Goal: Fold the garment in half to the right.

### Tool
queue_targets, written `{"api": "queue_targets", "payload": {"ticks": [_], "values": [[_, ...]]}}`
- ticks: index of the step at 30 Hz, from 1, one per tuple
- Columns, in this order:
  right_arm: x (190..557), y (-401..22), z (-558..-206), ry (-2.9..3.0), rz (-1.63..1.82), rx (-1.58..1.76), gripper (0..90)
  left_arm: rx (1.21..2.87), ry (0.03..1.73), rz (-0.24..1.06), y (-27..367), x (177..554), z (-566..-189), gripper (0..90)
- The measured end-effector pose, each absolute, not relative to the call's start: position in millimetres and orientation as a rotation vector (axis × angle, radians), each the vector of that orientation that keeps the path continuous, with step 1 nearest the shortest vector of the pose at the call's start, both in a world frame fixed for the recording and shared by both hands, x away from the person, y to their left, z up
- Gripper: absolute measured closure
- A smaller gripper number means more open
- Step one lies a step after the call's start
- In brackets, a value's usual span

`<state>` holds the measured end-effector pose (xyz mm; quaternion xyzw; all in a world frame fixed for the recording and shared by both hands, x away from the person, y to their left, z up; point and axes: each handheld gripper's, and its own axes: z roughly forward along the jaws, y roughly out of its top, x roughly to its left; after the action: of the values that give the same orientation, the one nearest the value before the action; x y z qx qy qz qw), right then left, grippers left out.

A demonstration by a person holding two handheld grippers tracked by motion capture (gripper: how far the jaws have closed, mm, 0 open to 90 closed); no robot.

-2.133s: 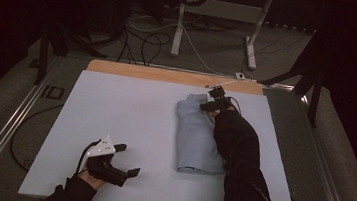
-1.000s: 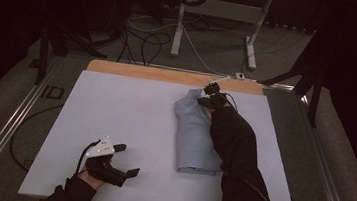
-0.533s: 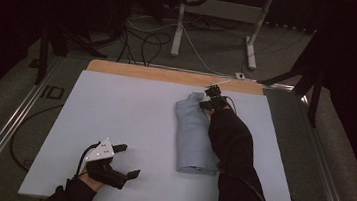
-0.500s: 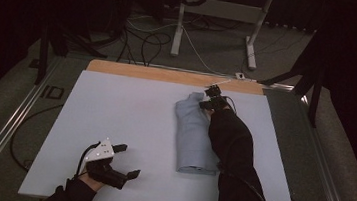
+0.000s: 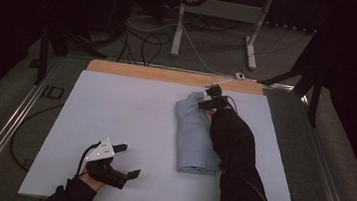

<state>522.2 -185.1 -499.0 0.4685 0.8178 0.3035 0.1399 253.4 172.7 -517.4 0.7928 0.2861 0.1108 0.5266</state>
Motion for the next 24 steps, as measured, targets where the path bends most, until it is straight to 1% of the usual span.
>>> {"api": "queue_targets", "payload": {"ticks": [1, 2, 3, 5, 8, 10, 11, 13, 15, 24], "values": [[519.6, -183.6, -491.0, 2.346, 0.881, 1.331, 58.5, 1.897, 0.688, 0.270, 172.9, 253.5, -517.4, 0.1], [519.6, -183.6, -491.0, 2.346, 0.881, 1.331, 58.5, 1.897, 0.688, 0.270, 172.9, 253.5, -517.4, 0.1], [517.9, -181.6, -482.9, 2.335, 0.911, 1.312, 61.4, 1.894, 0.694, 0.264, 173.0, 253.3, -517.5, 0.1], [517.5, -180.0, -480.7, 2.331, 0.912, 1.303, 61.5, 1.900, 0.689, 0.271, 172.8, 253.4, -517.3, 0.1], [516.7, -171.4, -477.5, 2.342, 0.951, 1.280, 71.5, 1.898, 0.689, 0.269, 172.9, 252.8, -517.3, 0.1], [518.0, -165.4, -481.7, 2.361, 0.952, 1.289, 80.9, 1.903, 0.684, 0.269, 172.7, 253.0, -517.7, 0.1], [518.0, -165.4, -481.7, 2.361, 0.952, 1.289, 80.9, 1.903, 0.684, 0.269, 172.7, 253.0, -517.7, 0.1], [521.3, -157.5, -491.7, 2.382, 0.911, 1.293, 88.7, 1.905, 0.687, 0.263, 172.4, 253.3, -518.5, 0.1], [525.1, -154.5, -497.9, 2.374, 0.877, 1.299, 89.9, 1.913, 0.683, 0.264, 171.5, 252.9, -519.1, 0.1], [542.0, -154.3, -514.9, 2.326, 0.815, 1.329, 90.0, 1.905, 0.678, 0.258, 172.0, 252.8, -519.1, 0.1]]}}
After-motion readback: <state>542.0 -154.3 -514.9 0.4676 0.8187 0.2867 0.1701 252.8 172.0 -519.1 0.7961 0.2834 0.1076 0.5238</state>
